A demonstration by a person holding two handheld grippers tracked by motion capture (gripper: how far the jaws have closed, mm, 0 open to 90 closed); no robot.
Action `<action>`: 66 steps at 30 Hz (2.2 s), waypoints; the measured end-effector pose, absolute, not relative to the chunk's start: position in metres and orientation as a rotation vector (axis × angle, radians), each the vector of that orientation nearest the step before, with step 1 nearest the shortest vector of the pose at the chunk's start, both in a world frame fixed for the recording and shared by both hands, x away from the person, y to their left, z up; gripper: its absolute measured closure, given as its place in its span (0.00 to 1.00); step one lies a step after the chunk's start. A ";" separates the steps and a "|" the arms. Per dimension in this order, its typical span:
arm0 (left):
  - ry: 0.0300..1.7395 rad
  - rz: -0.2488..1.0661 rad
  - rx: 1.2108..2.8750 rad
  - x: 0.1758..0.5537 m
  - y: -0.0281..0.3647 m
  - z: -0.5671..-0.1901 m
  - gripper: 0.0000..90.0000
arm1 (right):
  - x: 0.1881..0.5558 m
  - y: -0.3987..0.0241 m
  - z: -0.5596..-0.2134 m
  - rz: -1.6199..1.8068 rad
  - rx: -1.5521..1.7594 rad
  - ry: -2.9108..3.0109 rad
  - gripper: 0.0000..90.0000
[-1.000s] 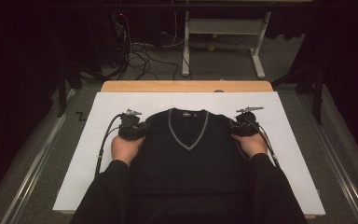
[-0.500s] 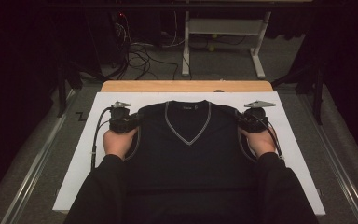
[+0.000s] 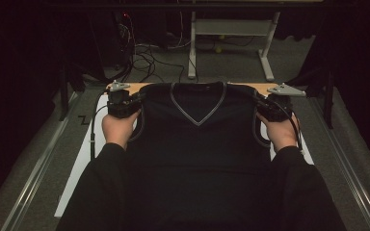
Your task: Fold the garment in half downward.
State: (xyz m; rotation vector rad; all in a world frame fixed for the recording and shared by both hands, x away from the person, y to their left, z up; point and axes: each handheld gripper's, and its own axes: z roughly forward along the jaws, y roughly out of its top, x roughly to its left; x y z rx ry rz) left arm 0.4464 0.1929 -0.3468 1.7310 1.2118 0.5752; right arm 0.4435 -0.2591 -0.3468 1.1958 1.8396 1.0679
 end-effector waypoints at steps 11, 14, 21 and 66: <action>1.194 0.618 1.727 0.453 0.189 -0.321 0.78 | 0.444 -0.265 -0.317 1.108 1.186 1.776 0.89; 1.193 0.616 1.722 0.453 0.187 -0.322 0.78 | 0.444 -0.267 -0.315 1.120 1.184 1.768 0.89; 1.194 0.587 1.757 0.442 0.187 -0.335 0.78 | 0.433 -0.268 -0.327 1.143 1.164 1.790 0.89; 0.941 0.342 1.928 0.216 0.216 -0.422 0.78 | 0.212 -0.288 -0.426 1.336 1.060 1.937 0.88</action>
